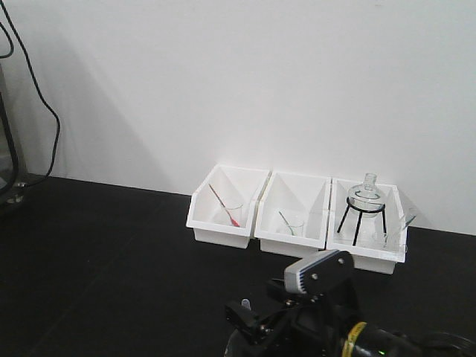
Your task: Grab transparent chemical and place on left bench
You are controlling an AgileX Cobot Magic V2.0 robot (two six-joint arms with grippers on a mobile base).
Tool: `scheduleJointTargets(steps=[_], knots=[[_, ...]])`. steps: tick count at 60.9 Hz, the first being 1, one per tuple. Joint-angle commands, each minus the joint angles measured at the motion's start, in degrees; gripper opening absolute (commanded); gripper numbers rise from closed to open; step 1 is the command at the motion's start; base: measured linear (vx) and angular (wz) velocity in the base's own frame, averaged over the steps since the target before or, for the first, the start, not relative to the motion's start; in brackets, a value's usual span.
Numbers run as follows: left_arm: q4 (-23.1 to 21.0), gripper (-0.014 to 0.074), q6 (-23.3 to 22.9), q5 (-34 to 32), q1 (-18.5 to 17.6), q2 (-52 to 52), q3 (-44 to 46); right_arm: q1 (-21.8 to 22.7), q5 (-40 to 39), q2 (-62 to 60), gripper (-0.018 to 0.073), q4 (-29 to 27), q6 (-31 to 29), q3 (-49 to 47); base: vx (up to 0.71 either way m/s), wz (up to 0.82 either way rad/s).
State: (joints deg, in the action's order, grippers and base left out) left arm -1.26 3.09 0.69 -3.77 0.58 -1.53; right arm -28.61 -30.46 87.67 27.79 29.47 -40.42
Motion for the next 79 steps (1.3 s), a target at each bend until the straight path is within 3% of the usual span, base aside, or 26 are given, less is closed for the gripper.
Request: scheduleJointTargets(steps=[1,11,22,29,46,54,58,63,71,79], knots=[[-0.04,-0.0004,-0.45,-4.49,-0.10,1.10,-0.93,0.14,0.25,-10.50,0.0526,1.03,3.08,2.70,0.00,0.00],[-0.04,-0.0004,-0.45,-4.49,-0.10,1.10,-0.93,0.09,3.68,-23.60,0.0506,1.27,3.35,7.40,0.00,0.00],[-0.04,-0.0004,-0.45,-4.49,-0.10,1.10,-0.93,0.09,11.22,-37.52,0.0506,6.49,3.68,9.33,0.00,0.00],[-0.04,-0.0004,-0.45,-4.49,-0.10,1.10,-0.93,0.15,13.55,-43.81,0.0506,6.84,3.61,9.80,0.00,0.00],[-0.04,-0.0004,-0.45,-4.49,-0.10,1.10,-0.93,0.15,13.89,-53.76,0.0504,6.90,2.38,9.80,0.00,0.00],[-0.04,-0.0004,-0.45,-4.49,-0.10,1.10,-0.93,0.33,25.93,-57.68,0.0452,6.14,-2.61,9.80,0.00,0.00],[-0.04,-0.0004,-0.45,-4.49,-0.10,1.10,-0.93,2.29,32.93,-60.74,0.0391,2.26,-5.41,9.80,0.00,0.00],[-0.04,-0.0004,-0.45,-4.49,-0.10,1.10,-0.93,8.02,37.63,-65.59,0.0298,-2.08,-8.82,11.24,0.00,0.00],[-0.04,-0.0004,-0.45,-4.49,-0.10,1.10,-0.93,18.73,34.29,-75.75,0.0120,-10.26,-19.40,19.95,0.00,0.00],[-0.04,-0.0004,-0.45,-4.49,-0.10,1.10,-0.93,24.71,30.14,-85.95,-0.0013,-25.25,-31.30,32.09,0.00,0.00]])
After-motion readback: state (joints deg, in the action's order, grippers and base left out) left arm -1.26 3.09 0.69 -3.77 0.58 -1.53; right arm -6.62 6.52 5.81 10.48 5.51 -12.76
